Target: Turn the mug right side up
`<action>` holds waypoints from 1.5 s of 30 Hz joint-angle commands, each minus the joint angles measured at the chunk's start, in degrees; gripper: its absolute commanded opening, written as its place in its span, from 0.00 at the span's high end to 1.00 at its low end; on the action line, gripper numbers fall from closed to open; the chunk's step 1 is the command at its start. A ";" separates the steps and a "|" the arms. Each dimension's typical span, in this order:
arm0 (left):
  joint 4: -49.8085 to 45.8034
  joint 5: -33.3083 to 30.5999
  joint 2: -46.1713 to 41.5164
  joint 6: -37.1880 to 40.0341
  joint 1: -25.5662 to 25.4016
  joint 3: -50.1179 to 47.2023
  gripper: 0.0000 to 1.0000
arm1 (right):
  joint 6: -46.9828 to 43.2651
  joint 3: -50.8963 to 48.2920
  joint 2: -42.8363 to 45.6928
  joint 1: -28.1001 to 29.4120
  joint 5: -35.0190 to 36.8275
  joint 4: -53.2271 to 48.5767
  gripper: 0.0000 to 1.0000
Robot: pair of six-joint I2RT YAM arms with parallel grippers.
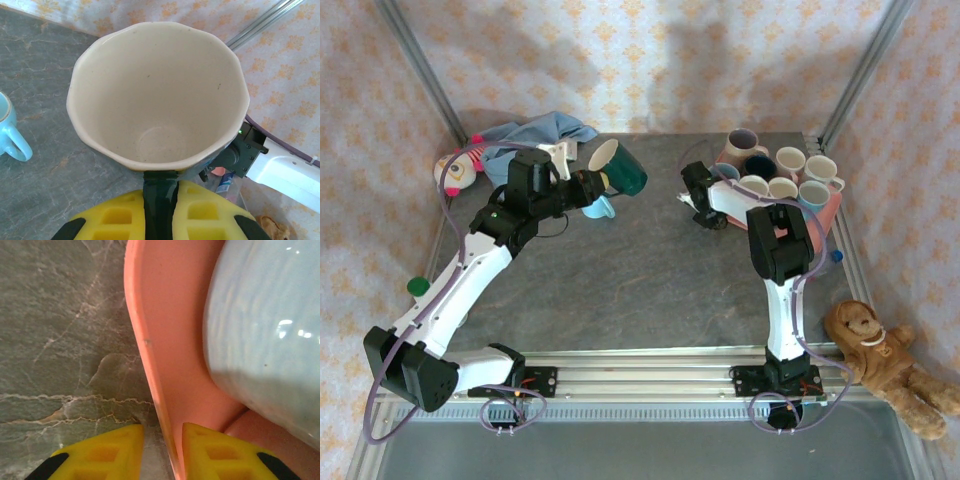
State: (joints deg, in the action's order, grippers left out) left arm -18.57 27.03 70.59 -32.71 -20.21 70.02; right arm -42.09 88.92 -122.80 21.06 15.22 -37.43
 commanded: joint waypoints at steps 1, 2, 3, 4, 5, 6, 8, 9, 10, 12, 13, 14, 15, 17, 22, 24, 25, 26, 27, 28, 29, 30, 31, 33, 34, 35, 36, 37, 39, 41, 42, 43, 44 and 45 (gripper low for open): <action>4.59 0.52 -3.07 0.37 0.34 0.92 1.00 | -0.10 0.64 -1.58 -0.69 0.16 0.51 0.75; 4.59 0.33 -3.17 0.38 0.34 0.75 1.00 | -0.26 0.64 -1.94 -0.75 0.02 0.27 0.77; 4.61 0.10 -3.20 0.37 0.38 0.61 1.00 | -0.40 0.66 -2.16 -0.86 -0.18 -0.03 0.80; 4.59 0.10 -3.10 0.43 0.36 0.63 1.00 | -0.58 0.57 -2.26 -0.89 -0.39 -0.05 0.83; 4.41 -0.04 -2.94 0.28 0.34 0.73 1.00 | -0.84 0.25 -2.19 -0.95 -0.49 0.02 0.87; 4.26 -0.04 -2.76 0.19 0.35 0.90 1.00 | -1.01 -0.09 -2.09 -0.95 -0.57 0.42 0.90; 3.95 0.06 -2.32 0.16 0.38 1.30 1.00 | -1.49 -0.82 -1.98 -0.95 -1.03 1.11 0.96; 3.92 -0.04 -2.21 0.21 0.42 1.44 1.00 | -1.68 -0.98 -2.00 -0.93 -1.23 1.21 0.98; 3.97 -0.11 -2.27 0.35 0.37 1.46 1.00 | -1.64 -0.87 -1.98 -0.95 -1.57 1.18 1.00; 3.90 -0.44 -2.50 0.69 0.43 1.31 1.00 | -1.53 -0.49 -2.08 -0.98 -2.66 0.81 1.00; 3.82 -0.67 -2.69 0.97 0.44 1.22 1.00 | -1.29 -0.03 -2.02 -0.93 -3.48 0.46 1.00; 3.72 -0.97 -2.95 1.11 0.43 1.18 1.00 | -1.00 0.74 -2.08 -0.89 -4.46 -0.32 1.00; 3.55 -1.18 -3.13 1.13 0.43 1.09 1.00 | -0.74 1.41 -2.09 -0.82 -5.39 -1.04 1.00; 3.45 -1.36 -3.31 1.07 0.52 1.00 1.00 | -0.48 2.79 -2.22 -0.43 -7.34 -2.29 1.00; 4.54 -1.09 -3.36 0.59 0.59 0.32 1.00 | 1.09 6.58 -3.39 1.10 -10.57 -5.29 1.00; 5.14 -1.19 -3.53 0.30 0.61 -0.10 1.00 | 2.05 8.18 -4.06 1.84 -11.86 -6.50 1.00; 5.36 -1.13 -3.56 0.07 0.62 -0.30 1.00 | 2.63 9.15 -4.55 2.37 -12.27 -7.28 1.00; 5.37 -1.12 -3.59 -0.03 0.61 -0.32 1.00 | 2.96 9.93 -4.93 2.94 -12.56 -7.84 1.00; 5.23 -1.09 -3.62 -0.02 0.66 -0.30 1.00 | 3.23 10.56 -5.35 3.44 -13.11 -8.14 1.00; 5.05 -1.10 -3.62 -0.06 0.65 -0.31 1.00 | 4.16 11.41 -5.79 3.93 -13.82 -8.56 1.00; 4.91 -1.04 -3.69 0.05 0.69 -0.32 1.00 | 5.30 12.34 -6.26 4.38 -14.48 -8.82 1.00; 4.62 -1.08 -3.72 0.17 0.72 -0.32 1.00 | 6.23 13.16 -6.67 4.72 -14.97 -9.09 1.00; 4.51 -1.08 -3.90 0.31 0.78 -0.30 1.00 | 7.23 14.09 -7.19 5.16 -15.06 -9.26 1.00; 4.16 -1.08 -4.09 0.53 0.95 -0.35 1.00 | 8.76 16.35 -8.50 6.04 -14.87 -10.12 1.00; 4.06 -1.09 -4.21 0.46 1.01 -0.36 1.00 | 9.70 17.85 -9.34 6.52 -14.73 -11.05 1.00; 4.06 -1.10 -4.40 0.45 1.05 -0.52 1.00 | 10.37 19.54 -10.16 6.98 -14.70 -11.76 1.00; 4.13 -1.12 -4.53 0.50 1.21 -0.74 1.00 | 10.84 20.99 -10.85 7.44 -14.61 -12.33 1.00; 4.15 -1.12 -4.65 0.39 1.21 -0.82 1.00 | 11.41 22.60 -11.60 7.99 -14.44 -12.93 1.00; 4.32 -0.99 -4.80 0.42 1.33 -1.10 1.00 | 13.12 26.48 -13.37 9.01 -14.14 -14.58 1.00; 4.42 -1.08 -4.84 0.35 1.40 -1.25 1.00 | 15.71 31.12 -15.53 10.23 -13.94 -16.59 1.00; 4.41 -1.05 -4.93 0.28 1.40 -1.22 1.00 | 16.94 33.13 -16.60 10.85 -13.82 -17.27 1.00; 4.21 -1.26 -5.02 0.21 1.49 -1.19 1.00 | 18.72 35.75 -17.97 11.40 -13.71 -18.42 1.00; 3.86 -1.55 -5.06 0.03 1.60 -0.97 1.00 | 21.22 38.67 -19.47 11.76 -13.58 -19.72 1.00; 3.41 -1.68 -5.11 -0.16 1.63 -0.74 1.00 | 23.27 41.42 -20.93 12.30 -13.83 -21.01 1.00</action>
State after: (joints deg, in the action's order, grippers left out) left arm -20.36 26.11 68.14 -32.73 -19.33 68.14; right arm -26.65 123.81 -141.23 27.94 9.54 -57.69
